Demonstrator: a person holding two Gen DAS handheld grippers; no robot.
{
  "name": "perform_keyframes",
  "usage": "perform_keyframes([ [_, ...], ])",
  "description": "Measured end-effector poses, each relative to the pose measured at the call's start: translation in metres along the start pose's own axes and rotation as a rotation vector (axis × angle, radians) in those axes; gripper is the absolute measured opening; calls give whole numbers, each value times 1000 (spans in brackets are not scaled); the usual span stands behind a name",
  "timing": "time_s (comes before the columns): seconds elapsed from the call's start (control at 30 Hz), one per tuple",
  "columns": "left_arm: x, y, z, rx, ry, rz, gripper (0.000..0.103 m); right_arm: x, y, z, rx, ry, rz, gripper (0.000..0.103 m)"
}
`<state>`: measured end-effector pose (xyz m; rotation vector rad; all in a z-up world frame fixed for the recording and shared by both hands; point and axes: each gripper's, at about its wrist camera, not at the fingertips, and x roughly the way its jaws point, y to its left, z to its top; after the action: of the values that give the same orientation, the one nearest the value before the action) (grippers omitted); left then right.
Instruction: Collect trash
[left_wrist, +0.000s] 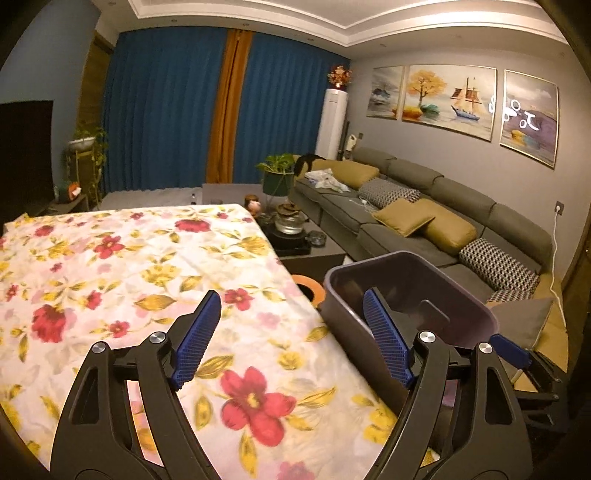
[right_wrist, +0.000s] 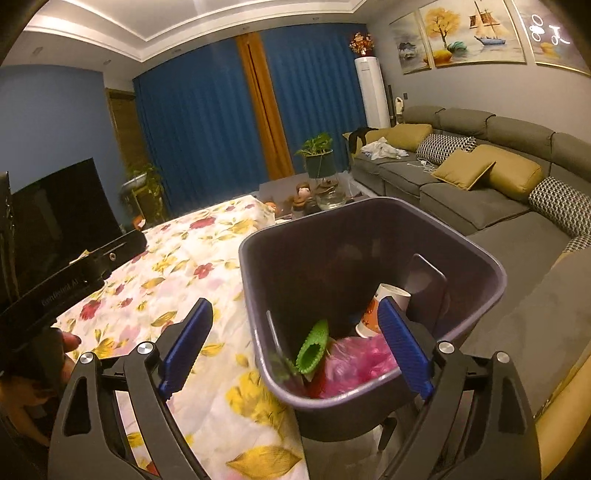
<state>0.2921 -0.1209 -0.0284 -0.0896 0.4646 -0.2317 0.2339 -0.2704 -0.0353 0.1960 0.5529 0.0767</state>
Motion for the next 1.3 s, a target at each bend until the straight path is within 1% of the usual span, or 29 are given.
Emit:
perform_keyframes([
  [0.13,-18,3,-4,36,-17,39,80,-18,11,-1,-14,-36,-31,88],
  [0.27,-42,10,-9,69,-33,82,84,-44,28,-5,-50,-89,-91,88],
  [0.37,-60,16,-13,68,-40,100,86,-60,39,-8,-58,-119,-118,90],
  [0.53,-91,29,-21,63,-45,119,89,-82,54,-16,-65,-144,-166,90],
  [0.63,-109,37,-26,61,-49,130,90,-99,66,-21,-69,-166,-195,94],
  [0.9,-158,53,-43,40,-66,134,92,-130,92,-37,-68,-191,-212,96],
  [1.13,-189,60,-54,40,-84,142,93,-150,112,-50,-71,-206,-213,97],
  [1.3,-207,62,-58,44,-101,150,94,-159,119,-58,-66,-213,-216,97],
])
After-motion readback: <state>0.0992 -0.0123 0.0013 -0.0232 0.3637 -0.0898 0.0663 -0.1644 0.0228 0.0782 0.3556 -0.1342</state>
